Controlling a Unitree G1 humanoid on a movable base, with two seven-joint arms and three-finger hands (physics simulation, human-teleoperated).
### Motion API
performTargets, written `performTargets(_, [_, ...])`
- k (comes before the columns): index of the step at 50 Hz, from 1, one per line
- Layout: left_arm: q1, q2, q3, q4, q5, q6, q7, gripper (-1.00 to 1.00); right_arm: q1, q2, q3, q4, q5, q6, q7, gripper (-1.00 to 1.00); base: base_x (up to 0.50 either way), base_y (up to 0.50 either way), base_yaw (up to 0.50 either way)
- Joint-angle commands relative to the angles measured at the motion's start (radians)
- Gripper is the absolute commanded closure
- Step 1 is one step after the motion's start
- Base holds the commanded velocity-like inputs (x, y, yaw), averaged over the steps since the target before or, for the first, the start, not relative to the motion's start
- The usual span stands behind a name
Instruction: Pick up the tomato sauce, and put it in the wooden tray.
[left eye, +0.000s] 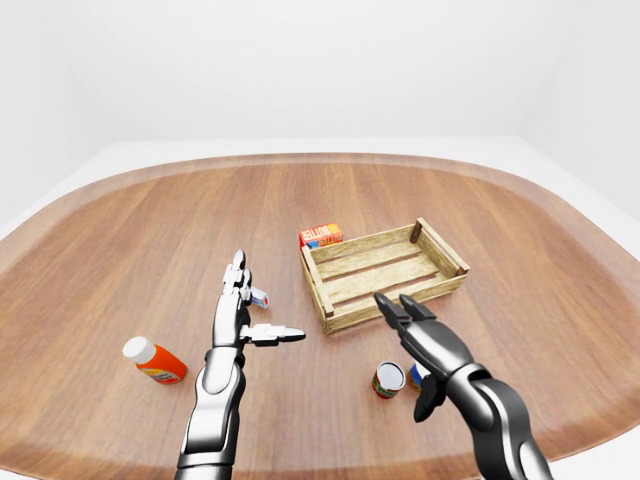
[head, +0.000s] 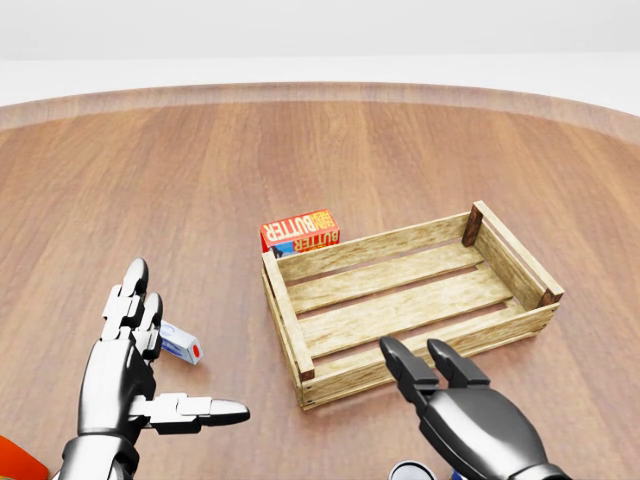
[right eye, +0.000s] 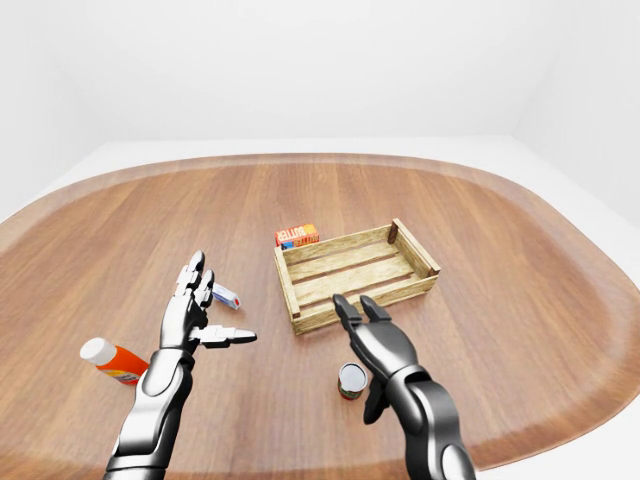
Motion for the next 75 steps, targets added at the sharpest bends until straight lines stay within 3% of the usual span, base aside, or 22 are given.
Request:
performTargets(1, [-0.001,0.000,0.000,0.004,0.001,-0.003,0.000,-1.00,-0.018,-0.007,0.015,0.036,-0.039,0.000,-0.005,-1.00,0.00,0.00,0.00])
performTargets(16, [-0.001,0.000,0.000,0.001,0.000,0.000,0.000,-1.00,-0.018,-0.007,0.046,0.021,-0.105,0.000,0.021,-1.00,0.00,0.00,0.00])
performTargets(33, [0.001,0.000,0.000,-0.002,0.000,0.002,0.000,-1.00,-0.026,-0.015,0.093,0.106,-0.195,0.000,-0.022,-1.00,0.00,0.00,0.00])
performTargets(75, [-0.001,0.000,0.001,0.001,-0.001,0.000,-0.001,-1.00,-0.080,-0.024,0.107,0.250,-0.198,0.000,-0.080,-1.00,0.00,0.00,0.00])
